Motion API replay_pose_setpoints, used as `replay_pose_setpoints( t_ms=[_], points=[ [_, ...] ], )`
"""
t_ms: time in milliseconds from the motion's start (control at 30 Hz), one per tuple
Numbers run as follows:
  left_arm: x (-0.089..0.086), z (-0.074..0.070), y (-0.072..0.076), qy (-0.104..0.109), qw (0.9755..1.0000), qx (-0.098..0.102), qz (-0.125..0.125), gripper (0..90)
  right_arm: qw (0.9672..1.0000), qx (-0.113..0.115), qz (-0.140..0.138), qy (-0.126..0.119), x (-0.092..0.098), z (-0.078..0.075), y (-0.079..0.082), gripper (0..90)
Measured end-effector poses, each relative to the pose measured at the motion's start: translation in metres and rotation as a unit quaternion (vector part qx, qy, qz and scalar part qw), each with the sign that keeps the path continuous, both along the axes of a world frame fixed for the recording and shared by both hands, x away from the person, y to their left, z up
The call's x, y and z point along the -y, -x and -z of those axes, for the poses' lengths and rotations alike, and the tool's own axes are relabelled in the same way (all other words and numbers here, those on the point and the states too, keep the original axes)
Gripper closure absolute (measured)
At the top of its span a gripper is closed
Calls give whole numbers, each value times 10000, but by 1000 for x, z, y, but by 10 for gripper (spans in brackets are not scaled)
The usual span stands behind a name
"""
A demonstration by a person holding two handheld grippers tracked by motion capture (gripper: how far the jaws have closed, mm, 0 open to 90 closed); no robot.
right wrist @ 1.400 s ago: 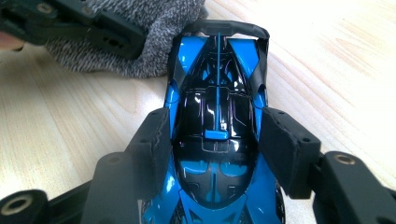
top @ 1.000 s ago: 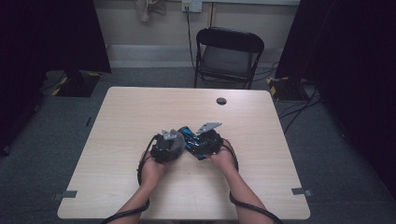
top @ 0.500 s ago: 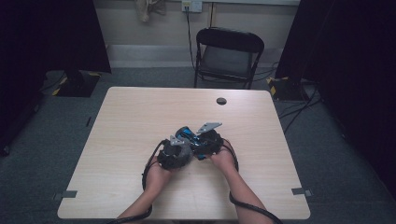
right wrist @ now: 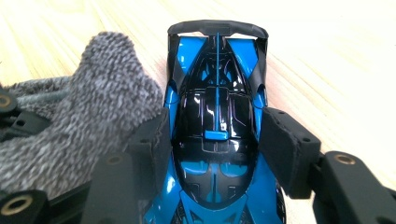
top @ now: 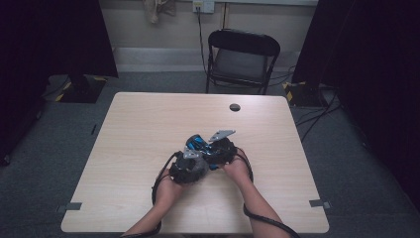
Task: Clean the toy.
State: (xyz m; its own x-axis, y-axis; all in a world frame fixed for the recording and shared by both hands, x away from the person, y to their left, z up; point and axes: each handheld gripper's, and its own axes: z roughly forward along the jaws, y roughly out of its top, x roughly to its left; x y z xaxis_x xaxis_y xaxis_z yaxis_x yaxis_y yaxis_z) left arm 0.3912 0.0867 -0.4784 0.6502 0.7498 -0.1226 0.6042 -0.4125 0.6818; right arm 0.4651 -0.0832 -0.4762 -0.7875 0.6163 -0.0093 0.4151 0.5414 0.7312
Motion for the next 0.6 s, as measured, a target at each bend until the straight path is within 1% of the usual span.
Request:
replay_pose_setpoints(
  t_ms=[33,100,167,200,233,267,300,400,433,467,533,567,600],
  points=[
    [0,0,1,-27,10000,15,23,687,10000,-2,-2,-6,0,0,0,445],
    [2,0,3,34,10000,-7,67,687,10000,1,1,3,0,0,0,445],
    [3,0,5,-42,9998,53,183,687,10000,0,8,4,0,0,0,445],
    [4,0,5,-48,9998,37,211,687,10000,2,0,18,0,0,0,445],
    [5,0,6,-43,9995,20,309,687,10000,-4,0,16,0,0,0,445],
    [5,0,6,-43,9995,20,309,687,10000,-4,0,16,0,0,0,445],
    [6,-1,7,-108,9992,37,390,687,10000,2,-3,21,-1,0,0,445],
    [8,-1,7,-84,9992,5,381,687,10000,-3,-3,17,-1,0,0,445],
    [9,-1,9,-88,9989,27,468,687,10000,-1,-3,14,-1,0,-1,445],
    [9,-1,9,-88,9989,27,468,686,10000,-5,-2,6,0,0,-1,445],
    [13,-1,11,-66,9984,18,566,686,10000,-2,-1,7,-1,0,-1,445],
    [17,-2,13,-99,9975,43,698,686,10000,-4,-2,3,0,0,-1,445],
    [17,-2,13,-99,9975,43,698,686,10000,-4,-2,3,0,0,-1,445]
  ],
)
